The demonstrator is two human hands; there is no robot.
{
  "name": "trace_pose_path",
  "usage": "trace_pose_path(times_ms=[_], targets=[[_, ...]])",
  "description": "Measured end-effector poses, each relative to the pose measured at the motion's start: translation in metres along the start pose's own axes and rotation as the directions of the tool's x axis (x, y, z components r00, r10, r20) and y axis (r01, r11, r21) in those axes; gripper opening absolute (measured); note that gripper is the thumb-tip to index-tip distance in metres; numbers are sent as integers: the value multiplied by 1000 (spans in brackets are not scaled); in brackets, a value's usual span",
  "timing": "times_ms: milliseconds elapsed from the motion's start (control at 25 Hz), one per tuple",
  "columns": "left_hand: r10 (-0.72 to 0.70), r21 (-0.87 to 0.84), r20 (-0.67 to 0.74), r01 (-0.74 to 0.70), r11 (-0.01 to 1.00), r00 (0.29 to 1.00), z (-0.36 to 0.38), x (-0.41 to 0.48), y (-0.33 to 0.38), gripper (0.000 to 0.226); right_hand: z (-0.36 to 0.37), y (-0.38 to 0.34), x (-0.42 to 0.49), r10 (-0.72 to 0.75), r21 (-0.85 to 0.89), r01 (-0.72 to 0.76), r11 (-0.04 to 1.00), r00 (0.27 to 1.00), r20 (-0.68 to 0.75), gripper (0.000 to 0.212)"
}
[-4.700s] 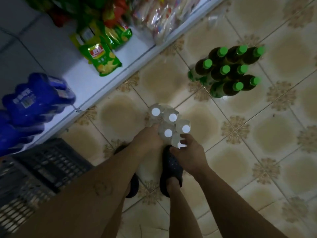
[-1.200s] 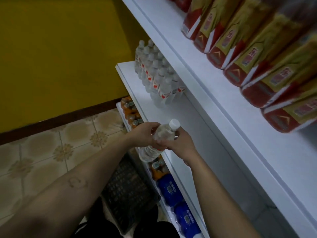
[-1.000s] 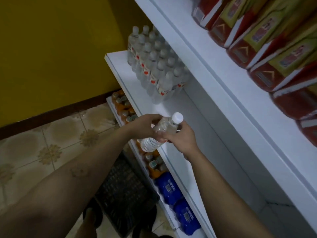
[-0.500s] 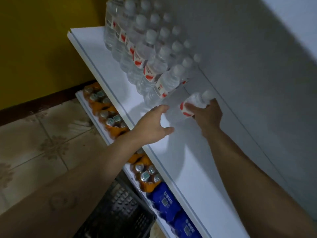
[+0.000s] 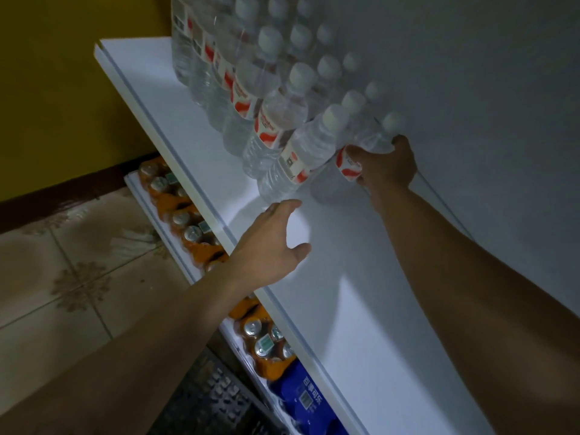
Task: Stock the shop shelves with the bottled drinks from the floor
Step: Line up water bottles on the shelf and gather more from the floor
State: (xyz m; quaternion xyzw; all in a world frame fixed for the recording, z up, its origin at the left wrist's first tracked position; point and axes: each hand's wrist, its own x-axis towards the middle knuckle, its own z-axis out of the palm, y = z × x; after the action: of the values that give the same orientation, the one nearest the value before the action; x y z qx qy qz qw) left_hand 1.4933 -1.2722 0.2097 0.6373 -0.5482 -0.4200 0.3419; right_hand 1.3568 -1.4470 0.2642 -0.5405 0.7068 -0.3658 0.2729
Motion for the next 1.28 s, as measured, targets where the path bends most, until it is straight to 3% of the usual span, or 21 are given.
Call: trace_pose_path(times_ms=[280,440,520,640,800,920,1120,1280], targets=[[-23,-1,-57,23,1000,998,-7,-10,-3,70,6,1,-6,40,5,-40,999,999,36,92],[-22,-44,-60,20,999,998,-10,-25,-2,70,-2,-2,-59,157,40,-160,986,986,64,100],[-28,-57,-60,25,998,998,-11,-38,-4,70,-8,6,-109,210,126,-218,968,975,77,94],[-15,-88,-49,10,996,999,-14,-63,-10,69,-13,29,-188,181,164,-194,967,979,91,71],[-26,-119,15,27,993,1000,-13,-101,-16,65,-30,60,-271,146,125,-163,979,981,130,57],[-62,-147,95,76,986,994,-1,-140,-17,62,-49,80,-330,239,127,-257,958,961,139,56],[-63,-29,248,72,997,967,46,-225,-17,56,-92,128,-415,408,150,-419,896,908,97,52],[-111,94,306,86,992,945,87,-284,-22,52,-125,172,-467,449,128,-473,872,876,178,41]])
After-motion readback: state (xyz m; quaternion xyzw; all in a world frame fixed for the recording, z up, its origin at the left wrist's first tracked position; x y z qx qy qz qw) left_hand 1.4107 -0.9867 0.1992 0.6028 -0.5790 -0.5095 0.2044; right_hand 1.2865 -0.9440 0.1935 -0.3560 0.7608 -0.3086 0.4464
